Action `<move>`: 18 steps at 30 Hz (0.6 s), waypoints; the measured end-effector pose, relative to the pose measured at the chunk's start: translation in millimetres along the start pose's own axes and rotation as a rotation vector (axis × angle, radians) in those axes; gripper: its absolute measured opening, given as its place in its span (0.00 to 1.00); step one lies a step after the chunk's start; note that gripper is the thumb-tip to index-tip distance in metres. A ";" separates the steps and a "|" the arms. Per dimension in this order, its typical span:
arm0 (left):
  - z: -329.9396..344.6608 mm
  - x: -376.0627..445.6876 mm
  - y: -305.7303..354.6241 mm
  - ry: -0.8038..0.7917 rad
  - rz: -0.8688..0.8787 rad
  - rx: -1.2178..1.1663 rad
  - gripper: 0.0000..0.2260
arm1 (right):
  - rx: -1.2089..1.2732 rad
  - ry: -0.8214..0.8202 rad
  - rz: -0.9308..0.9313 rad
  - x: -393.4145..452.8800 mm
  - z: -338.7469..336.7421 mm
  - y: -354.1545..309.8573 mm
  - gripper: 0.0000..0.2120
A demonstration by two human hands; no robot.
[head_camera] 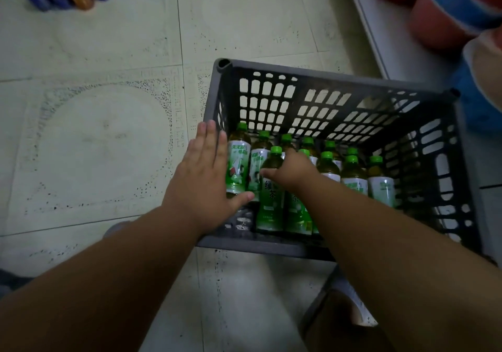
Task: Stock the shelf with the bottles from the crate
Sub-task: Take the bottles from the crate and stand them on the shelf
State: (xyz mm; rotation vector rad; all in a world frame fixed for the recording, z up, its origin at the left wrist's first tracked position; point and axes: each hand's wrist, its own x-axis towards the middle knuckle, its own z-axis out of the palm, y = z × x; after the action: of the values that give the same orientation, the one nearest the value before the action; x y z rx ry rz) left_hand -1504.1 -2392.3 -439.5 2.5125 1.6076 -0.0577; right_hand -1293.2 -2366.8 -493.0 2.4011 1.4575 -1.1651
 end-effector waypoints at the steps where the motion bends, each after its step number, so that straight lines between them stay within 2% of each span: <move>1: 0.6 0.4 -0.2 0.007 0.004 -0.005 0.51 | -0.045 -0.015 0.025 6.5 5.7 -2.9 0.46; 5: 2.5 0.4 -1.0 0.013 0.023 0.020 0.53 | -0.290 0.030 0.082 21.4 29.0 -10.2 0.52; 7: 2.6 1.2 -1.0 0.005 0.022 0.046 0.54 | -0.277 0.085 0.092 26.2 34.5 -10.2 0.52; 10: 1.2 1.7 -1.0 -0.027 0.018 0.076 0.56 | -0.080 0.080 0.071 29.5 35.9 -13.3 0.51; 14: -3.6 2.4 0.9 -0.046 0.015 0.056 0.56 | 0.252 -0.051 -0.051 21.8 25.8 -12.9 0.51; 18: -8.0 2.5 2.0 -0.080 0.009 0.073 0.57 | 0.433 -0.078 -0.227 3.2 6.6 -11.9 0.35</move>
State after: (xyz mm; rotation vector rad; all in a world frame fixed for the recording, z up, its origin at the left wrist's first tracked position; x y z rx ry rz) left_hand -1501.7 -2389.6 -431.6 2.5363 1.5903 -0.2168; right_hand -1305.5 -2361.1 -496.3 2.4511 1.6255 -1.7679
